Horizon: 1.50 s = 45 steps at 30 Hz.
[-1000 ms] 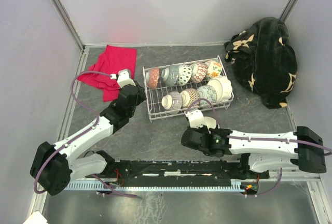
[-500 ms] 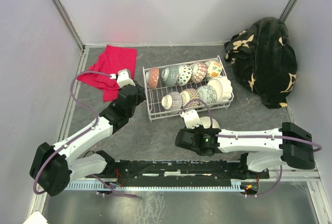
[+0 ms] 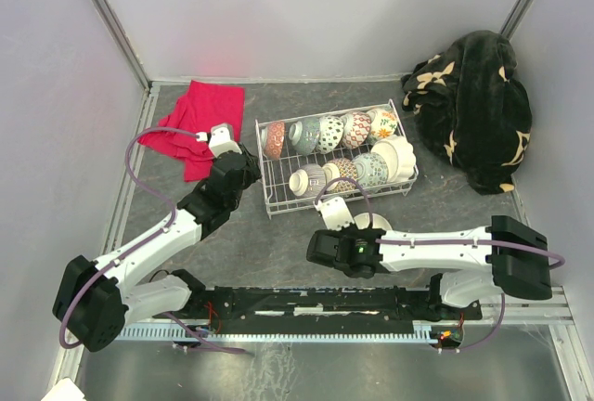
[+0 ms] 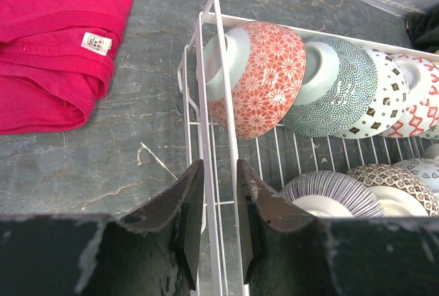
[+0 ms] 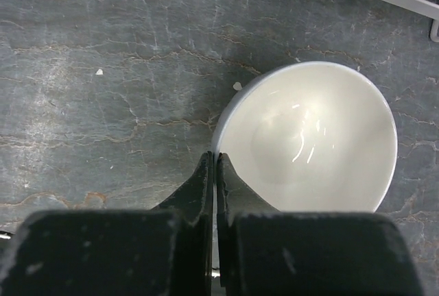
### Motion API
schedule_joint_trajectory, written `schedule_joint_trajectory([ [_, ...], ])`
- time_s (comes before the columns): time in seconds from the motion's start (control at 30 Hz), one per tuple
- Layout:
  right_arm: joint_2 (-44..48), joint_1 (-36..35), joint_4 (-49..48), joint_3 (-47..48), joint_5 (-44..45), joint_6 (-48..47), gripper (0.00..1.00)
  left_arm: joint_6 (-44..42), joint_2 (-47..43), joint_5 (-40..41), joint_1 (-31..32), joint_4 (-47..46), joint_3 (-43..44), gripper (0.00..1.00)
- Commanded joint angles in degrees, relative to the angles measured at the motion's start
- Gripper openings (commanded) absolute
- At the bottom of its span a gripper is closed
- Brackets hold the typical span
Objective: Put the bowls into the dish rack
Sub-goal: Pick up the bowl from the center of the board.
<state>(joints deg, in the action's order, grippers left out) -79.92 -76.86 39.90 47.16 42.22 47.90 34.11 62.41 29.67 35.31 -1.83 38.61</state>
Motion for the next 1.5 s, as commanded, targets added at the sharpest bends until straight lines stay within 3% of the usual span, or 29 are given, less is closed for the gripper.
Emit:
schedule_joint_trajectory([
  [0.0,1.76,-0.01,0.11,3.37,0.78,-1.35,0.01,-1.41,-1.42,0.36,-0.24,-1.55,0.15,0.33],
  [0.23,11.52,0.06,-1.23,5.6,-3.96,-6.32,0.01,-1.41,-1.38,0.39,-0.23,-1.6,0.06,0.33],
  [0.47,23.74,0.11,-7.0,8.97,-15.73,-10.71,0.01,-1.41,-1.2,0.65,-0.24,-1.6,0.06,0.33],
  [0.73,22.97,6.86,-17.2,15.54,-28.47,-14.73,0.01,-1.55,-0.55,0.96,-0.24,-1.69,0.15,0.33],
  [0.9,19.15,19.78,-31.25,13.86,-46.76,-10.39,0.01,-1.68,-0.36,1.17,-0.3,-1.78,0.15,0.33],
  [1.07,14.48,26.47,-49.06,11.85,-57.22,-3.94,0.01,-1.77,-0.55,1.32,-0.33,-1.69,0.15,0.32],
  [1.47,1.12,37.34,-96.14,-1.8,-66.5,21.18,0.01,-1.38,-2.78,2.59,-0.34,-1.69,-0.88,0.32],
])
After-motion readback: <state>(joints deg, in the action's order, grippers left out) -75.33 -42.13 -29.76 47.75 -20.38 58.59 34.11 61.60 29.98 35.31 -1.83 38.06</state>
